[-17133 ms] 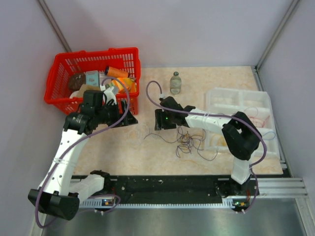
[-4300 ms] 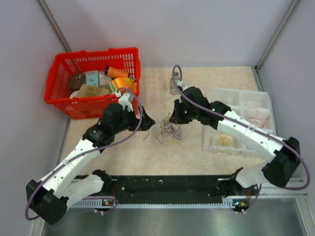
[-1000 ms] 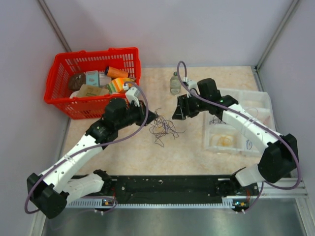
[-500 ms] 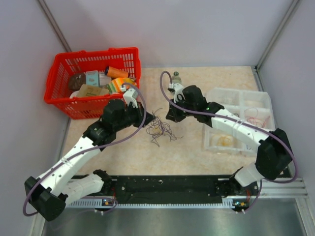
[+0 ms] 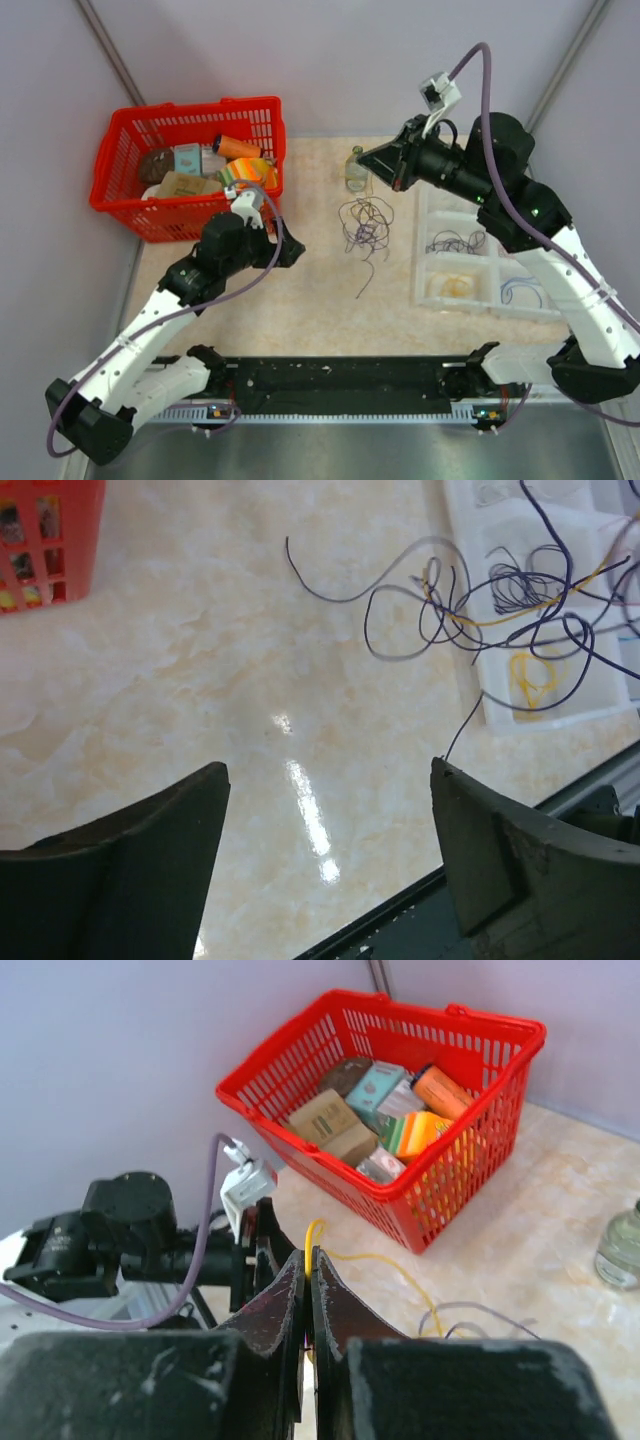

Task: Untangle the cables

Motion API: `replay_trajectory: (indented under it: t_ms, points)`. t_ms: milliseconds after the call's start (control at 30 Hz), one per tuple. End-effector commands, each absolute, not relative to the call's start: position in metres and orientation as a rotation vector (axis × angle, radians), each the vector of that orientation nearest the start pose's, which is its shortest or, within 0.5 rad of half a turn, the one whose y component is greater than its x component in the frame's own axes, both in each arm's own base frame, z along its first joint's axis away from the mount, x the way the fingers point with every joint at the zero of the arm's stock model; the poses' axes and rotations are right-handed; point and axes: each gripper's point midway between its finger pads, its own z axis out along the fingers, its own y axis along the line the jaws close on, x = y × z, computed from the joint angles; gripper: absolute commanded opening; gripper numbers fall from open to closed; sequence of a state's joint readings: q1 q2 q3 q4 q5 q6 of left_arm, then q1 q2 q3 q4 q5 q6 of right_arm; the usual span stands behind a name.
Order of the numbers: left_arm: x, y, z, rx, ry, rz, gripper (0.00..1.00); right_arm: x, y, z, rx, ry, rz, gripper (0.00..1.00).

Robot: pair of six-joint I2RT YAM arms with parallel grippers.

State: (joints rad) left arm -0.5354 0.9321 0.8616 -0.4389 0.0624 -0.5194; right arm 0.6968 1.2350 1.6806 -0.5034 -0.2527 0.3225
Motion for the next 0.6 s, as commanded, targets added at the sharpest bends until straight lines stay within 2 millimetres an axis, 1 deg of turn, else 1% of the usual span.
replay_trajectory:
  t_ms: [0, 67, 133, 167, 267, 300, 433, 500, 533, 567]
  points:
    - [0.244, -0.199, 0.276, 0.187, 1.905, -0.837, 0.87, 0.253, 0.293, 0.472, -0.457, 1.712, 1.05, 0.0]
    - [0.239, -0.203, 0.289, 0.236, 1.86, -0.874, 0.89, 0.253, 0.295, 0.488, -0.423, 1.695, 1.08, 0.0]
    - [0.236, -0.212, 0.298, 0.266, 1.833, -0.934, 0.89, 0.25, 0.296, 0.505, -0.395, 1.668, 1.128, 0.0]
    - [0.233, -0.221, 0.301, 0.298, 1.811, -0.991, 0.89, 0.247, 0.297, 0.515, -0.391, 1.65, 1.156, 0.0]
    - [0.234, -0.244, 0.309, 0.311, 1.767, -1.149, 0.98, 0.239, 0.296, 0.536, -0.366, 1.616, 1.214, 0.0]
    - [0.234, -0.251, 0.314, 0.326, 1.739, -1.185, 0.98, 0.236, 0.295, 0.544, -0.359, 1.6, 1.234, 0.0]
    - [0.241, -0.274, 0.311, 0.382, 1.733, -1.226, 0.98, 0.224, 0.292, 0.58, -0.325, 1.524, 1.321, 0.0]
    - [0.245, -0.281, 0.309, 0.389, 1.734, -1.234, 0.98, 0.217, 0.294, 0.597, -0.319, 1.484, 1.376, 0.0]
    - [0.251, -0.282, 0.307, 0.371, 1.736, -1.217, 0.98, 0.213, 0.296, 0.605, -0.316, 1.465, 1.411, 0.0]
    - [0.258, -0.281, 0.304, 0.339, 1.749, -1.191, 0.96, 0.209, 0.299, 0.61, -0.321, 1.455, 1.452, 0.0]
